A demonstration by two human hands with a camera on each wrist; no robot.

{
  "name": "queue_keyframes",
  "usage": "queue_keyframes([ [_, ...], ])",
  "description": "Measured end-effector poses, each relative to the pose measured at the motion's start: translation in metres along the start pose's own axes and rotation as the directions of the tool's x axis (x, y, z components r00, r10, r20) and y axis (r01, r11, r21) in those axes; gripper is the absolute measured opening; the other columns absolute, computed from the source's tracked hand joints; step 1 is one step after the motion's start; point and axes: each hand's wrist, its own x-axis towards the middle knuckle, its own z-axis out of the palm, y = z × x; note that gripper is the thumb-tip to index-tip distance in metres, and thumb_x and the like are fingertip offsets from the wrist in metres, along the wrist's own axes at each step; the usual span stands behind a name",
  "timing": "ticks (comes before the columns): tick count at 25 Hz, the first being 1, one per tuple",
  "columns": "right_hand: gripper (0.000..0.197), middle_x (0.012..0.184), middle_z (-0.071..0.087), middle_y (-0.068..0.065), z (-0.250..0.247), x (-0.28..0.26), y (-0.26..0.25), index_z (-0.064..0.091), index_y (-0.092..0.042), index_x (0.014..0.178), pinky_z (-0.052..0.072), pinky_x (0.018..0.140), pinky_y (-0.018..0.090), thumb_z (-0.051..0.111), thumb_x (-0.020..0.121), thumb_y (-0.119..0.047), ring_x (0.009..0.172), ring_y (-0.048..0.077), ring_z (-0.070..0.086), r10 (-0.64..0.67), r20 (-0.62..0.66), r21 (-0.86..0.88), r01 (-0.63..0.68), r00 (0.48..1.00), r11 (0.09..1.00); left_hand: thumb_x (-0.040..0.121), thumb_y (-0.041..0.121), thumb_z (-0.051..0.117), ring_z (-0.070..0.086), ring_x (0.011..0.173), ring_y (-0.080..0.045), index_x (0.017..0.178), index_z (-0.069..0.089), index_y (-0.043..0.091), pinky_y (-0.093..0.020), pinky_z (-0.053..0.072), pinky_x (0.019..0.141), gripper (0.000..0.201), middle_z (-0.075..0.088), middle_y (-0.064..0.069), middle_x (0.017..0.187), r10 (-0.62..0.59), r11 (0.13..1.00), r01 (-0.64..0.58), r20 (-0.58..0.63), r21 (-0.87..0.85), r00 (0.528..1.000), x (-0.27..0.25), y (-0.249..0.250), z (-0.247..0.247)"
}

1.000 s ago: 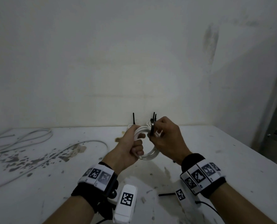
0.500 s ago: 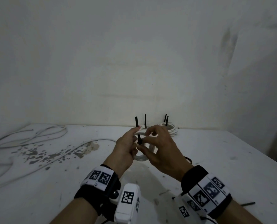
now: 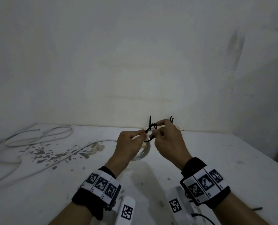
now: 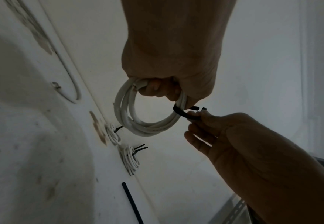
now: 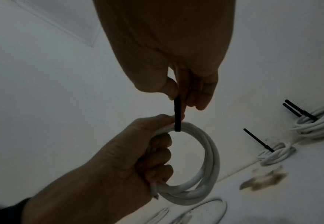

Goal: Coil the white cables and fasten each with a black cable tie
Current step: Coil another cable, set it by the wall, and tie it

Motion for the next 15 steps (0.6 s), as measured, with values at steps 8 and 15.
queue_keyframes([
  [8, 0.024, 0.082, 0.072, 0.007, 0.005, -0.007, -0.006, 0.055, -0.014, 0.118, 0.041, 0.06, 0.003, 0.05, 0.098, -0.003, 0.065, -0.011, 0.057, -0.083, -0.116, -0.007, 0.083, 0.99, 0.997, 0.084, 0.017, 0.067, 0.068, 0.098, -0.006, 0.092, 0.08, 0.022, -0.027, 0.052, 0.092, 0.016, 0.076, 0.01, 0.096, 0.027, 0.996, -0.025, -0.02, 0.082, 0.999, 0.012, 0.003, 0.0],
  [15, 0.031, 0.077, 0.063, -0.006, 0.009, -0.007, -0.007, 0.058, -0.012, 0.126, 0.041, 0.059, 0.005, 0.046, 0.098, -0.002, 0.065, -0.002, 0.056, -0.07, -0.109, -0.026, 0.068, 0.992, 0.997, 0.085, 0.017, 0.066, 0.069, 0.089, -0.008, 0.095, 0.081, 0.02, -0.022, 0.053, 0.08, 0.018, 0.077, 0.008, 0.096, 0.014, 0.987, -0.012, -0.014, 0.159, 1.0, 0.015, 0.006, -0.004],
])
